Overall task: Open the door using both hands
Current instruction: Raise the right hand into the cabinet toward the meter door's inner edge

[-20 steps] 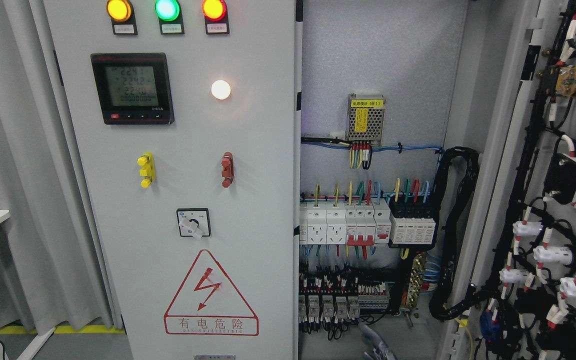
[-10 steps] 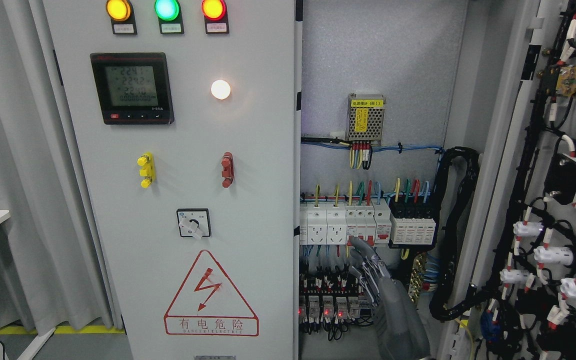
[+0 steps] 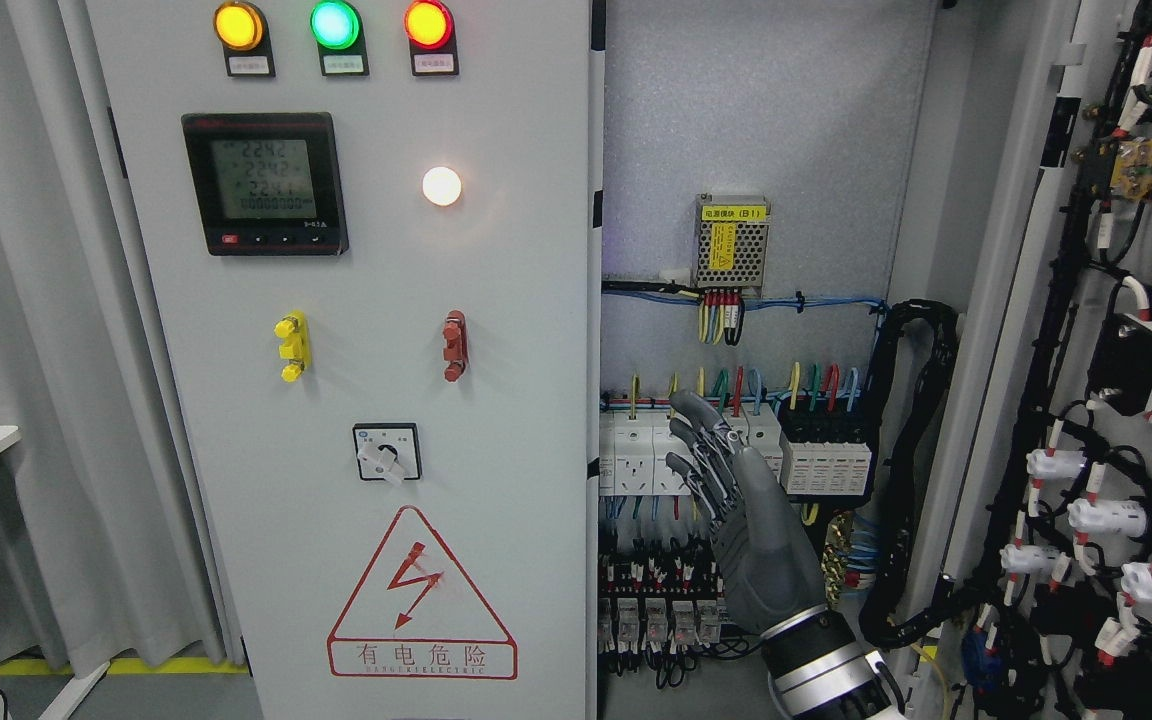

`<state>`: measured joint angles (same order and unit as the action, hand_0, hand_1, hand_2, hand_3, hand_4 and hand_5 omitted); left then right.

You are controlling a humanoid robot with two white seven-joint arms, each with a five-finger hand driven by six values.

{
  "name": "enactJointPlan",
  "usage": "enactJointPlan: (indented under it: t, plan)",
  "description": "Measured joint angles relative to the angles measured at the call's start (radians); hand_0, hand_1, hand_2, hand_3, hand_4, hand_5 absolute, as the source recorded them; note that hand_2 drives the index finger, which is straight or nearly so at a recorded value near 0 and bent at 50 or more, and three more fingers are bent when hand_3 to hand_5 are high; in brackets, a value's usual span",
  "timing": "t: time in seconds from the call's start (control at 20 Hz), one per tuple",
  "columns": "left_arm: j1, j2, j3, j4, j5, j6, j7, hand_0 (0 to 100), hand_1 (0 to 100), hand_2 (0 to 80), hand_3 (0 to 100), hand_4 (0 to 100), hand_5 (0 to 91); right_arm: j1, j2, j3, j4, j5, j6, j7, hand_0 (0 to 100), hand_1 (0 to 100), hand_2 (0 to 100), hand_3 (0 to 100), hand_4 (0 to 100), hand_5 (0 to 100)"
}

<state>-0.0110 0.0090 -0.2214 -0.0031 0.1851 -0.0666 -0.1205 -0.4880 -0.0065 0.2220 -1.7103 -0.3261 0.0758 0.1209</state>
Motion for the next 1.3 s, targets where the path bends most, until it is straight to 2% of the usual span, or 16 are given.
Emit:
enactJointPlan:
  t: [0.35,1.15,1.3]
  plan:
    - [-0.021,0.000,0.008,0.001,-0.002,0.006,-0.001,30,0,2.8,3,4,0.0,-0.098,0.003,0.033,0.114,-0.058,0.014,0.001,22,0,0,0,0,0]
    - [-0.041,-0.004,0.015,0.003,-0.005,0.003,0.003,30,0,2.8,3,4,0.0,-0.248,0.006,0.090,0.295,-0.156,0.022,0.000,22,0,0,0,0,0]
    - [-0.042,-0.005,0.016,0.003,-0.005,0.003,0.001,30,0,2.8,3,4,0.0,-0.262,0.006,0.096,0.318,-0.169,0.043,0.028,22,0,0,0,0,0]
